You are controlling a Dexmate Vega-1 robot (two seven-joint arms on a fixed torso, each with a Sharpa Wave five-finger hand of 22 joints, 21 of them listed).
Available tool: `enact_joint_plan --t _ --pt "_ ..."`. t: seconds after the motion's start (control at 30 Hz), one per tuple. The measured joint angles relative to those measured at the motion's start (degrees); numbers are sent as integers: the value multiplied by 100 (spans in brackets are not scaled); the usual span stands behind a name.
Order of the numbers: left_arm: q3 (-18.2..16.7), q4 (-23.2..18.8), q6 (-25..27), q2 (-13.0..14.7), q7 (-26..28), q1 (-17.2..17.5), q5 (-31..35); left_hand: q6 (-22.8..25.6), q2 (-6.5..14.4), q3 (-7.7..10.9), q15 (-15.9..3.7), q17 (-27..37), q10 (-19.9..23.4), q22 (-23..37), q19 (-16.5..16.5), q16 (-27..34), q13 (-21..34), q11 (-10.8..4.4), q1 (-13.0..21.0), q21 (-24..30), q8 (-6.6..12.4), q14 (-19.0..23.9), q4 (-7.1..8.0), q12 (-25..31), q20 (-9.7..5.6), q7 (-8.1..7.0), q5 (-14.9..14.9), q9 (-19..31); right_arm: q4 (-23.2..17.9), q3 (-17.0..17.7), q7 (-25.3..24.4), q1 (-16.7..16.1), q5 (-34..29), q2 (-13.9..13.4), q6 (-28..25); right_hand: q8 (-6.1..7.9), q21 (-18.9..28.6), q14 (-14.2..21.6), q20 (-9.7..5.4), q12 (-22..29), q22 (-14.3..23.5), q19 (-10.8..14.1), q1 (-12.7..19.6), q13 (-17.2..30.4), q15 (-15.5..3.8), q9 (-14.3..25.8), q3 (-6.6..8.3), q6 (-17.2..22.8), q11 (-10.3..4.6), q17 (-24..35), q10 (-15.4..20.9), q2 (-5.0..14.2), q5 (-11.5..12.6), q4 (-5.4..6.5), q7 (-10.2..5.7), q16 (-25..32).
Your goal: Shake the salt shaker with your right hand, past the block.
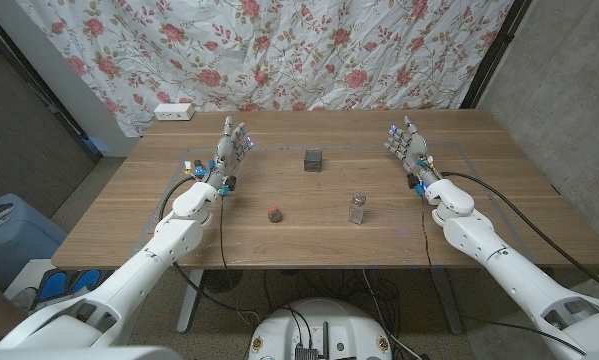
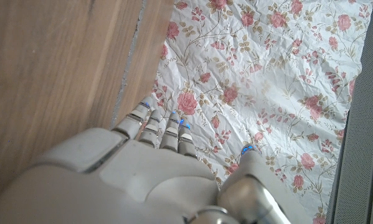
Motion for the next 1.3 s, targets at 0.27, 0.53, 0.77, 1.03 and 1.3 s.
enact_joint_plan --t 0.27,0.53,0.77,1.03,1.3 --pt "0 0 0 0 0 0 0 0 0 0 0 0 0 0 0 0 0 0 0 0 0 0 0 0 0 1 5 -1 -9 10 1 -60 -60 -11 141 0 0 0 -20 24 0 -93 0 0 0 -1 23 0 -21 -51 21 0 0 -24 0 0" --pt "0 0 0 -1 0 0 0 0 0 0 1 -1 0 -1 0 0 0 1 0 0 0 0 0 0 0 1 5 -1 -262 25 -19 -287 -223 -172 268 0 0 31 -61 24 -1 -134 60 -16 -32 -1 62 0 -41 -82 40 -60 0 -65 0 -1" --pt "0 0 0 0 0 0 0 0 0 0 1 -1 0 -1 0 0 -1 1 0 0 21 0 -1 0 0 2 2 -1 -466 23 -58 -427 -428 -345 394 0 0 16 -80 24 -1 -156 61 -22 -46 -1 45 -86 -41 -149 40 -61 0 -128 -82 -1" --pt "0 0 0 0 -1 0 -1 0 0 0 1 -1 0 -1 0 0 -1 1 0 0 21 0 -1 0 0 2 1 -2 -643 27 -54 -587 -588 -535 510 -25 0 -187 -92 15 -2 -412 151 -22 -99 -2 54 -374 -158 -265 -114 -151 0 -250 -80 -24" --pt "0 2 0 -2 -3 -1 -1 0 0 0 1 -2 0 -2 -1 0 -1 1 0 0 21 0 -1 0 0 2 1 -2 -808 53 -6 -785 -784 -717 729 -25 0 -567 -91 -3 -2 -575 188 -21 -31 -2 14 -618 -178 -373 -285 -190 0 -349 -19 -88"
